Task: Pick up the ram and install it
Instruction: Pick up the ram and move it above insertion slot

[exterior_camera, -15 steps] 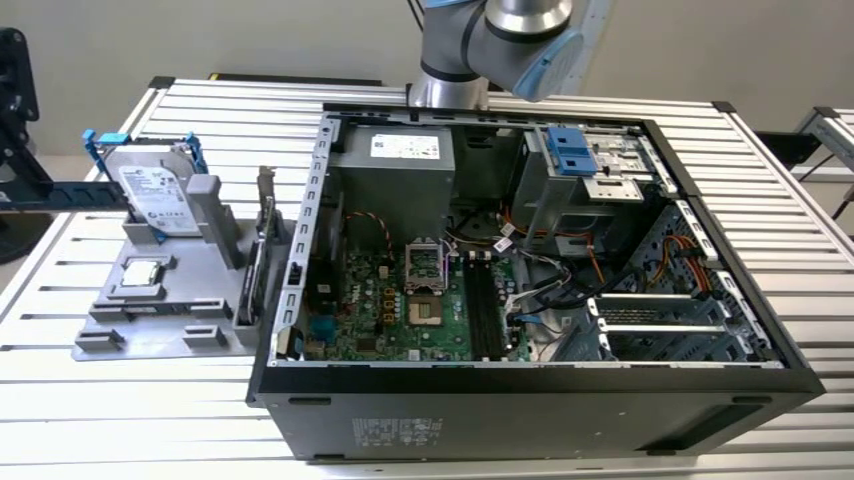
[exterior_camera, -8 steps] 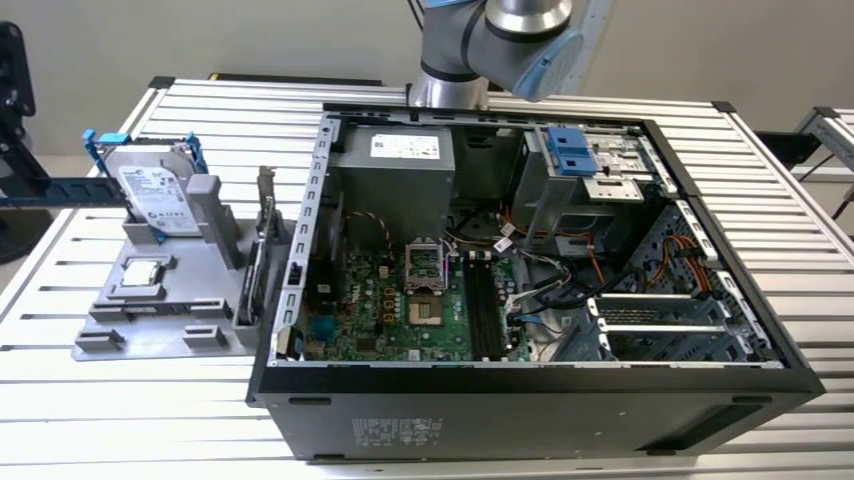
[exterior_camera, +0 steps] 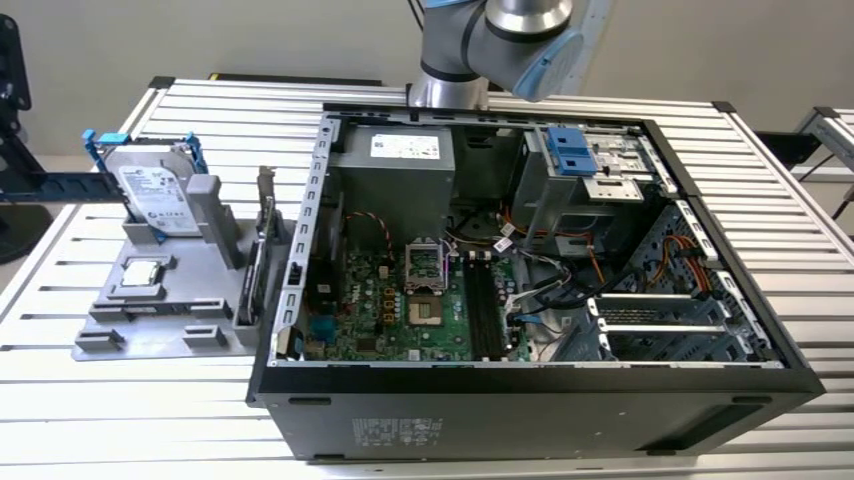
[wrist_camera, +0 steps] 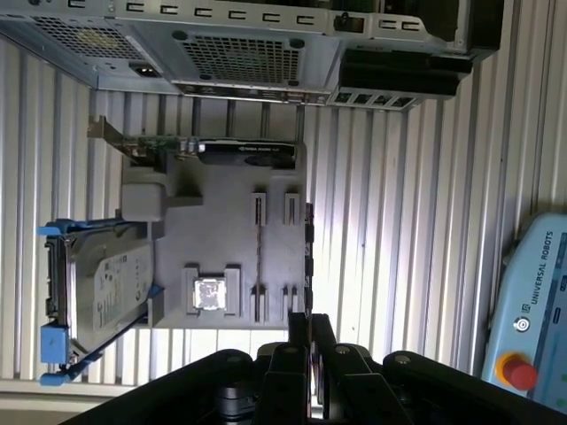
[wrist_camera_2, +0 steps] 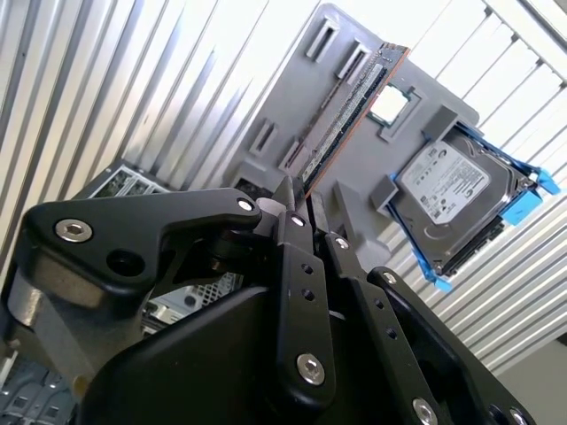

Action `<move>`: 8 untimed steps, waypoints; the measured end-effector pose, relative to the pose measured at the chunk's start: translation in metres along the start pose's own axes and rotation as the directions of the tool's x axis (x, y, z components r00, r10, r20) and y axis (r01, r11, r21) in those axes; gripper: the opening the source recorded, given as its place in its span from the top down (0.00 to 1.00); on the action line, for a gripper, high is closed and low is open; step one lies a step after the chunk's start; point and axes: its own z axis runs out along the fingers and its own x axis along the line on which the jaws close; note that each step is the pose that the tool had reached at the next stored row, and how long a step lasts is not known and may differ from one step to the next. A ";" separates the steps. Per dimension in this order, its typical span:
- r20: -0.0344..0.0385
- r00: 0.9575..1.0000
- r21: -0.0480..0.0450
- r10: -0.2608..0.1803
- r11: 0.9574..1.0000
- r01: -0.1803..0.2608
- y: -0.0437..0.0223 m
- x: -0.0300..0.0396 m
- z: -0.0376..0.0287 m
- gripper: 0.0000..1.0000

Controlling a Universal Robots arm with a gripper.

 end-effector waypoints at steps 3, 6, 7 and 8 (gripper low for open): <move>0.000 1.000 0.000 0.000 1.000 0.000 0.0000 -0.0001 -0.0019 1.00; 0.000 1.000 0.000 0.000 1.000 0.000 0.0001 -0.0001 -0.0038 1.00; 0.000 1.000 0.000 0.000 1.000 0.000 0.0001 -0.0001 -0.0044 1.00; 0.000 1.000 0.000 0.000 1.000 0.000 0.0001 -0.0001 -0.0049 1.00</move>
